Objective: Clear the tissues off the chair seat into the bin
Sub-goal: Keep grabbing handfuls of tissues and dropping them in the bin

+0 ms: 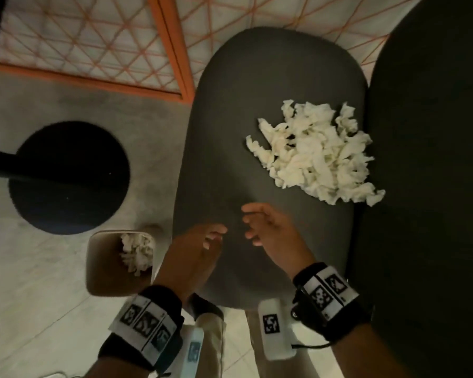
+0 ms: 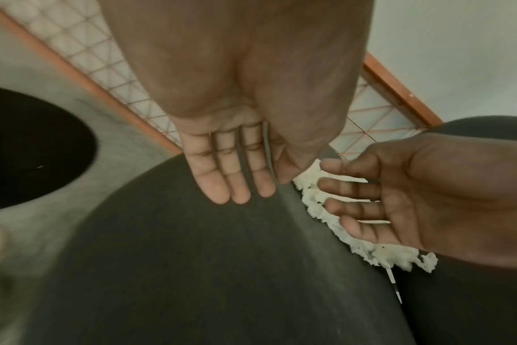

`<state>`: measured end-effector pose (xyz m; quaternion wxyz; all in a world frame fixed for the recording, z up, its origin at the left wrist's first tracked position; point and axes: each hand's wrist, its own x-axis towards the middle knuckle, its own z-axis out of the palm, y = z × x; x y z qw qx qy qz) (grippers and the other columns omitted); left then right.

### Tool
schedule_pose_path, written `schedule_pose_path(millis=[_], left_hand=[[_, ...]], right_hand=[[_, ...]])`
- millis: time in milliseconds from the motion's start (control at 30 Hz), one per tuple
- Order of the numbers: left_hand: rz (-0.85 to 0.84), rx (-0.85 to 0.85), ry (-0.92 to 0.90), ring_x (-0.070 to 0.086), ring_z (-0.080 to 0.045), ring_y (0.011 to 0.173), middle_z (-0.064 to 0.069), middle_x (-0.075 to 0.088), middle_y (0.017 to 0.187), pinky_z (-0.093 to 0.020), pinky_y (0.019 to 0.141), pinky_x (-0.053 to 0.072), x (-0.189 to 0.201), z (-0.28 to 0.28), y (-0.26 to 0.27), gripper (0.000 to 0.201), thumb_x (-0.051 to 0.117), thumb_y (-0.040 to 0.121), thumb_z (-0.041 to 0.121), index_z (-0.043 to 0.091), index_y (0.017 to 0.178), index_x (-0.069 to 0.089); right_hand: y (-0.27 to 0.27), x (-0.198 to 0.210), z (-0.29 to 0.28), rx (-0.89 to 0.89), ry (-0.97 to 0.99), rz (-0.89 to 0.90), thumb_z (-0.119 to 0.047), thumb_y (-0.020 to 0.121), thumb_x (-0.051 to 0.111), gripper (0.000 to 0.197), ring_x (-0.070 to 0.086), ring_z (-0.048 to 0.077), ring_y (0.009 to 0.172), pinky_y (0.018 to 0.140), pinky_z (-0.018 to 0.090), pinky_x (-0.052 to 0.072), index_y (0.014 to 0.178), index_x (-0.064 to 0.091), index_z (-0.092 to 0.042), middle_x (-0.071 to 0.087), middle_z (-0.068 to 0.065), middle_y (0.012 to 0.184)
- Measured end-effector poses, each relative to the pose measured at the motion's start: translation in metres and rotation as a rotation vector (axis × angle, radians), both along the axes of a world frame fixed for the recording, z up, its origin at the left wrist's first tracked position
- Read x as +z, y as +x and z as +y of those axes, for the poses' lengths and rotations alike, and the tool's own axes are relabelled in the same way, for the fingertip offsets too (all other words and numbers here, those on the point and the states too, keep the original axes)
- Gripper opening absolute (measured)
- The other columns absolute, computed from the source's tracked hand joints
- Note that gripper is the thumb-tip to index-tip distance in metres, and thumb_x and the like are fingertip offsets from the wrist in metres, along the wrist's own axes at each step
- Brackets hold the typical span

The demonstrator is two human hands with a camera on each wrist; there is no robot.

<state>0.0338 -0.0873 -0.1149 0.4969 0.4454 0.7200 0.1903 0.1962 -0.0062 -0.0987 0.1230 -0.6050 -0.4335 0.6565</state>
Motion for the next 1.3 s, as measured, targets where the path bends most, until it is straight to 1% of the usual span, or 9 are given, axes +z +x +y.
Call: schedule_pose_path(millis=[100, 200, 300, 567, 700, 967, 1133, 1233, 1300], left_hand=[[0.061, -0.071, 0.039, 0.065, -0.008, 0.088, 0.011, 0.067, 0.104, -0.028, 0.085, 0.053, 0.001, 0.051, 0.018, 0.024, 0.054, 0.089, 0.029, 0.032, 0.110, 0.065], [0.144, -0.105, 0.044, 0.062, -0.009, 0.088, 0.011, 0.059, 0.104, -0.025, 0.082, 0.050, 0.003, 0.100, 0.033, 0.026, 0.056, 0.092, 0.015, 0.033, 0.109, 0.063], [0.274, -0.123, 0.033, 0.060, -0.013, 0.092, 0.006, 0.055, 0.111, -0.028, 0.084, 0.050, 0.004, 0.140, 0.048, 0.026, 0.054, 0.093, 0.015, 0.030, 0.112, 0.064], [0.497, -0.265, -0.128, 0.059, -0.030, 0.110, -0.003, 0.052, 0.127, -0.048, 0.093, 0.050, -0.011, 0.190, 0.066, 0.043, 0.048, 0.093, 0.026, 0.045, 0.131, 0.043], [0.592, -0.372, -0.153, 0.061, -0.033, 0.110, -0.005, 0.060, 0.125, -0.046, 0.089, 0.052, -0.019, 0.196, 0.070, 0.038, 0.042, 0.098, 0.024, 0.042, 0.131, 0.048], [0.514, -0.267, -0.033, 0.061, -0.027, 0.103, -0.007, 0.061, 0.118, -0.030, 0.079, 0.041, -0.028, 0.189, 0.054, 0.028, 0.042, 0.101, 0.023, 0.016, 0.115, 0.066], [0.438, -0.103, 0.029, 0.057, -0.017, 0.084, 0.001, 0.058, 0.093, -0.029, 0.073, 0.041, -0.022, 0.183, 0.038, 0.035, 0.060, 0.088, 0.053, 0.018, 0.085, 0.062], [0.435, -0.095, 0.035, 0.056, -0.015, 0.078, 0.003, 0.058, 0.084, -0.028, 0.071, 0.042, -0.017, 0.185, 0.030, 0.022, 0.070, 0.085, 0.035, 0.019, 0.077, 0.059], [0.444, -0.134, 0.034, 0.053, -0.013, 0.067, 0.005, 0.054, 0.071, -0.027, 0.066, 0.042, -0.018, 0.187, 0.026, 0.021, 0.066, 0.084, 0.015, 0.019, 0.068, 0.054]], right_hand=[[0.041, -0.006, 0.038, -0.077, 0.121, -0.112, -0.010, 0.094, 0.053, 0.024, 0.060, 0.013, 0.069, 0.066, 0.027, 0.047, 0.093, 0.063, -0.032, 0.064, -0.008, 0.084], [0.074, -0.012, 0.072, -0.170, 0.241, -0.241, -0.013, 0.091, 0.057, 0.018, 0.063, 0.022, 0.091, 0.083, 0.038, 0.053, 0.098, 0.065, -0.026, 0.063, -0.003, 0.099], [0.096, -0.018, 0.099, -0.175, 0.314, -0.380, -0.014, 0.087, 0.061, 0.022, 0.057, 0.017, 0.100, 0.092, 0.037, 0.049, 0.108, 0.063, -0.022, 0.057, 0.002, 0.109], [0.103, -0.029, 0.134, -0.055, 0.385, -0.535, -0.034, 0.082, 0.069, 0.033, 0.060, 0.016, 0.101, 0.086, 0.036, 0.050, 0.113, 0.058, -0.030, 0.063, -0.006, 0.113], [0.098, -0.033, 0.141, 0.028, 0.384, -0.586, -0.031, 0.083, 0.070, 0.031, 0.061, 0.017, 0.097, 0.082, 0.035, 0.051, 0.112, 0.059, -0.034, 0.066, -0.010, 0.108], [0.111, -0.030, 0.129, -0.118, 0.418, -0.447, -0.010, 0.091, 0.056, 0.026, 0.060, 0.013, 0.095, 0.087, 0.028, 0.051, 0.100, 0.073, -0.026, 0.064, -0.001, 0.104], [0.116, -0.010, 0.109, -0.354, 0.245, -0.390, -0.011, 0.090, 0.053, 0.025, 0.051, 0.018, 0.072, 0.073, 0.031, 0.044, 0.068, 0.057, 0.000, 0.054, 0.009, 0.077], [0.107, 0.003, 0.096, -0.517, 0.110, -0.326, -0.020, 0.084, 0.051, 0.027, 0.043, 0.019, 0.060, 0.062, 0.032, 0.040, 0.061, 0.044, -0.008, 0.042, 0.006, 0.060], [0.096, 0.009, 0.091, -0.544, 0.023, -0.301, -0.033, 0.077, 0.053, 0.024, 0.054, 0.021, 0.055, 0.060, 0.035, 0.050, 0.063, 0.047, -0.013, 0.050, 0.008, 0.059]])
